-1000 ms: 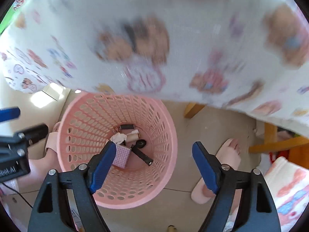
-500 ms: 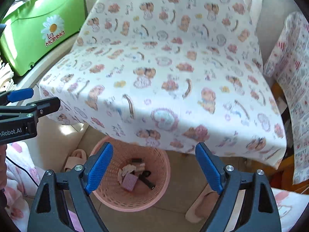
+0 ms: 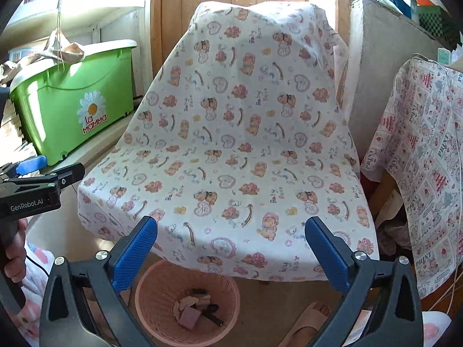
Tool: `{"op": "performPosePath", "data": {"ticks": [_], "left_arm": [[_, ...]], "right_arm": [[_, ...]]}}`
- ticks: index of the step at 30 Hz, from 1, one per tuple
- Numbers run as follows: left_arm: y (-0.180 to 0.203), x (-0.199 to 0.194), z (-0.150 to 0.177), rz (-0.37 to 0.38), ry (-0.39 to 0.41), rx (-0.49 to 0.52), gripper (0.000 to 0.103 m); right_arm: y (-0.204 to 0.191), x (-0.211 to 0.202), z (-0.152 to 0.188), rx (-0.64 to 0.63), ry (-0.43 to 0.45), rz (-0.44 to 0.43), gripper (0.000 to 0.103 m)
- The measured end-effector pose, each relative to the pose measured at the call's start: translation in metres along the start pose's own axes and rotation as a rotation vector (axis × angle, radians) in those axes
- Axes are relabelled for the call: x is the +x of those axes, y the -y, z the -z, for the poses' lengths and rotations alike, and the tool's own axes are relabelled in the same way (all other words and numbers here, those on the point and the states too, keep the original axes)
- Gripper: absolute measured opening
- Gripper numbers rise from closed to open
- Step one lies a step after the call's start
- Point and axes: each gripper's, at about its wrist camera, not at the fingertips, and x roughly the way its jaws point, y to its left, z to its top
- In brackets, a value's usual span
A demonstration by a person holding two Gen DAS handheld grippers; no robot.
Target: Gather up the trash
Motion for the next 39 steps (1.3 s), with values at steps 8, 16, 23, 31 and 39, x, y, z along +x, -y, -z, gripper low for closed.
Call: {"op": "performPosePath", "data": {"ticks": [8,16,23,31,39], "left_arm": [[-0.006,-0.009,-0.003,-0.004,0.056,-0.030,0.102],[-0.003,-0.005,0.000,-0.010,0.035,-0.023,0.102],[0.004,-0.006,0.002,-0.017,0.052,0.008,0.102],[0.006,-0.002,0.003,-0.017,0.040,0.009,0.102],[0.008,0.002,0.005,-0.034,0.042,0.024,0.102]], "right_arm": [[0.011,-0.005,-0.004,0.061,0.037,0.044,0.103],[0.004,-0.009,-0.004,0.037,0.056,0.053,0.103],[-0.003,-0.013,-0.004,0.015,0.079,0.051,0.103],[-0.004,-0.015,-0.005,0.017,0.093,0.053,0.103],[-0.002,-0.013,-0.004,0.031,0.080,0.054,0.103]]}}
